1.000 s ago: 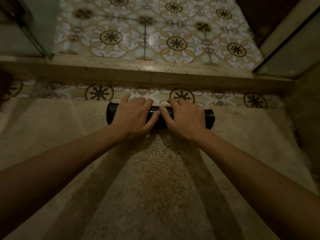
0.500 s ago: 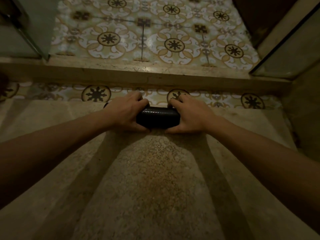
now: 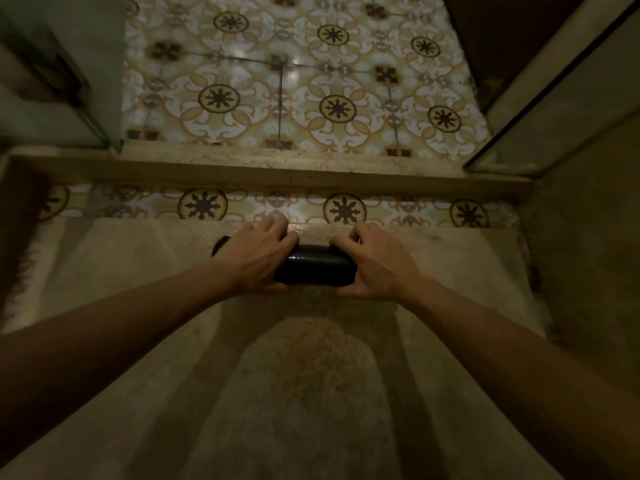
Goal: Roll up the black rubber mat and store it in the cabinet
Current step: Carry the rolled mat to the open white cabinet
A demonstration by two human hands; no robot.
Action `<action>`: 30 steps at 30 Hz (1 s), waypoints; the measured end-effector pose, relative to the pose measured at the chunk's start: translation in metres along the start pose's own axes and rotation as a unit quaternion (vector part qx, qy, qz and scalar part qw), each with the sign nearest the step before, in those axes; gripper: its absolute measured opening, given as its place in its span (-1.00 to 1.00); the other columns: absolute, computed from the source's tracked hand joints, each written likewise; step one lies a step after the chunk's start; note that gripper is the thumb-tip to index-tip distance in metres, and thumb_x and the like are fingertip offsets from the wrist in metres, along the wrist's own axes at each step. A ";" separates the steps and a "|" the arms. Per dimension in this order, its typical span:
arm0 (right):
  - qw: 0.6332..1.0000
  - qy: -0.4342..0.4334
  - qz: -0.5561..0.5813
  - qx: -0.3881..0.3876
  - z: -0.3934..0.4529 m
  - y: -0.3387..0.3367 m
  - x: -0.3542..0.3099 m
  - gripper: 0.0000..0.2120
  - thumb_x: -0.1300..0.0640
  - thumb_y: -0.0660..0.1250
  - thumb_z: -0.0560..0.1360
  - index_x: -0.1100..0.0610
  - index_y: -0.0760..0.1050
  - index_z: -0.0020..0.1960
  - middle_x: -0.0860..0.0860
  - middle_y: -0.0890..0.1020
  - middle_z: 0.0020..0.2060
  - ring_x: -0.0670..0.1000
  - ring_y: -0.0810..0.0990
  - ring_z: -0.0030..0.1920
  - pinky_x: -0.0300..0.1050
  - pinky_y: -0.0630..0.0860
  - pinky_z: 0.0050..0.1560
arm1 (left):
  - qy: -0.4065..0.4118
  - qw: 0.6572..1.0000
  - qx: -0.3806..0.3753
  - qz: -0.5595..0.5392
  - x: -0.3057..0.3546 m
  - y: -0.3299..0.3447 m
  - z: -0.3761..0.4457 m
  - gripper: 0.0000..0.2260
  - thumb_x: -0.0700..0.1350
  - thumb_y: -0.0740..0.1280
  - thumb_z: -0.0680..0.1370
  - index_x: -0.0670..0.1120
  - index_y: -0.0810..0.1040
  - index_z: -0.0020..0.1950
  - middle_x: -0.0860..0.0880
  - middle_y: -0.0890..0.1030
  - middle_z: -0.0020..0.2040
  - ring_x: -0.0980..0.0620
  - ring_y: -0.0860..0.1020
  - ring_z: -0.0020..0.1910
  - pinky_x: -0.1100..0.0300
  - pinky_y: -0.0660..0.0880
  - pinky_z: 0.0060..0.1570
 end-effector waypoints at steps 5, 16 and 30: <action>0.998 0.022 0.054 -0.037 -0.065 -0.099 -0.035 -0.37 -0.36 0.36 0.33 -0.03 0.41 0.26 0.07 0.41 -0.07 0.06 0.36 -0.08 -0.03 0.42 -0.15 | 0.022 0.999 -0.020 -0.020 0.035 -0.100 -0.056 -0.31 0.36 0.40 0.36 -0.05 0.27 0.25 -0.17 0.40 0.18 -0.12 0.44 0.07 -0.04 0.53 -0.07; 0.989 0.052 0.122 -0.061 -0.201 -0.379 -0.138 -0.38 -0.23 0.47 0.30 -0.04 0.47 0.30 0.08 0.43 -0.11 0.09 0.38 -0.12 -0.09 0.23 -0.19 | 0.041 0.988 -0.112 -0.094 0.098 -0.383 -0.199 -0.38 0.23 0.43 0.38 0.00 0.35 0.32 -0.14 0.41 0.06 -0.08 0.40 -0.06 0.05 0.45 -0.14; 0.988 0.047 0.127 -0.074 -0.299 -0.585 -0.210 -0.41 -0.22 0.47 0.30 -0.03 0.50 0.27 0.08 0.45 -0.10 0.11 0.42 -0.11 -0.04 0.39 -0.19 | 0.007 0.985 -0.122 -0.122 0.155 -0.587 -0.319 -0.29 0.20 0.47 0.33 0.08 0.29 0.41 -0.11 0.36 0.05 -0.10 0.42 -0.06 0.02 0.50 -0.17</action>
Point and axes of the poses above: each hand's wrist, its own z-axis towards the middle knuckle, its own y-axis out of the palm, x = y × z, the point moved 1 cm from there along z, towards the middle knuckle
